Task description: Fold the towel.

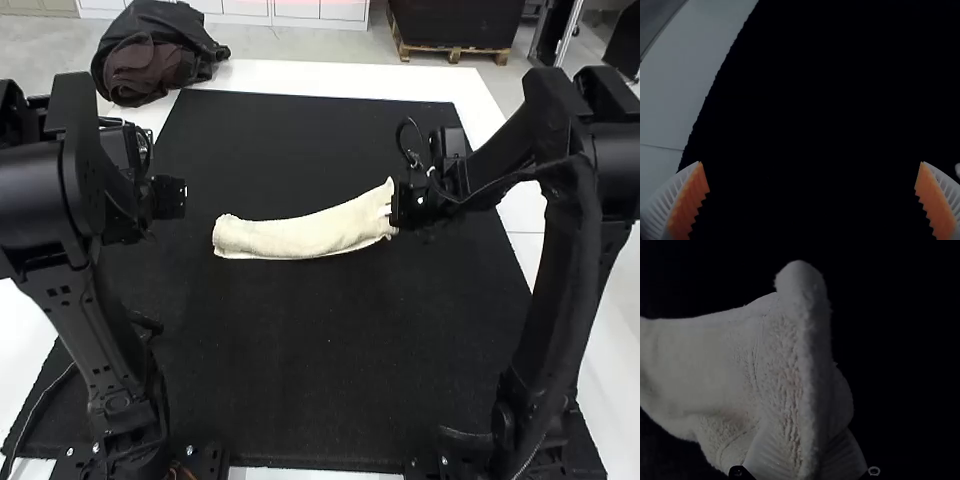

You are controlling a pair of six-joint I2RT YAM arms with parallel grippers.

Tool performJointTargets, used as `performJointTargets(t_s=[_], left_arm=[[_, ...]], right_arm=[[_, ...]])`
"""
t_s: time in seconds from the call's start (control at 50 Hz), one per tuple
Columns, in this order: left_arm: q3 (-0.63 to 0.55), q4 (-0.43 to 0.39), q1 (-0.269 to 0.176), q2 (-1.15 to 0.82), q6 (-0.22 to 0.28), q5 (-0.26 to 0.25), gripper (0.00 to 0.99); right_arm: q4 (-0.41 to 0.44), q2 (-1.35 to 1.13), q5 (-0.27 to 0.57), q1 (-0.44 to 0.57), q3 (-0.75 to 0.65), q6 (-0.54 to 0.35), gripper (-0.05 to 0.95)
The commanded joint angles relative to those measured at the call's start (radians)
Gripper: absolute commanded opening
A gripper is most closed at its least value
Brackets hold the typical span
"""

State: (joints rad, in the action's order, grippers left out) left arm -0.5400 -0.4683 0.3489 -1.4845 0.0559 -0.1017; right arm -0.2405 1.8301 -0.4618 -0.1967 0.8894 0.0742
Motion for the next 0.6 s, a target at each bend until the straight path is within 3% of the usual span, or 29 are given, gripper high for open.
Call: performJointTargets(t_s=[0.0,0.58], left_arm=[[-0.023,-0.003,0.001,0.021,-0.002,-0.007,0.97],[-0.014,-0.016,0.001,0.021,-0.002,0.002,0.97]], right_arm=[[0.001,-0.018,-0.018,-0.04,0.039,0.022,-0.02],[0.02,0.078,-0.018,-0.241,0.174,0.076,-0.02]])
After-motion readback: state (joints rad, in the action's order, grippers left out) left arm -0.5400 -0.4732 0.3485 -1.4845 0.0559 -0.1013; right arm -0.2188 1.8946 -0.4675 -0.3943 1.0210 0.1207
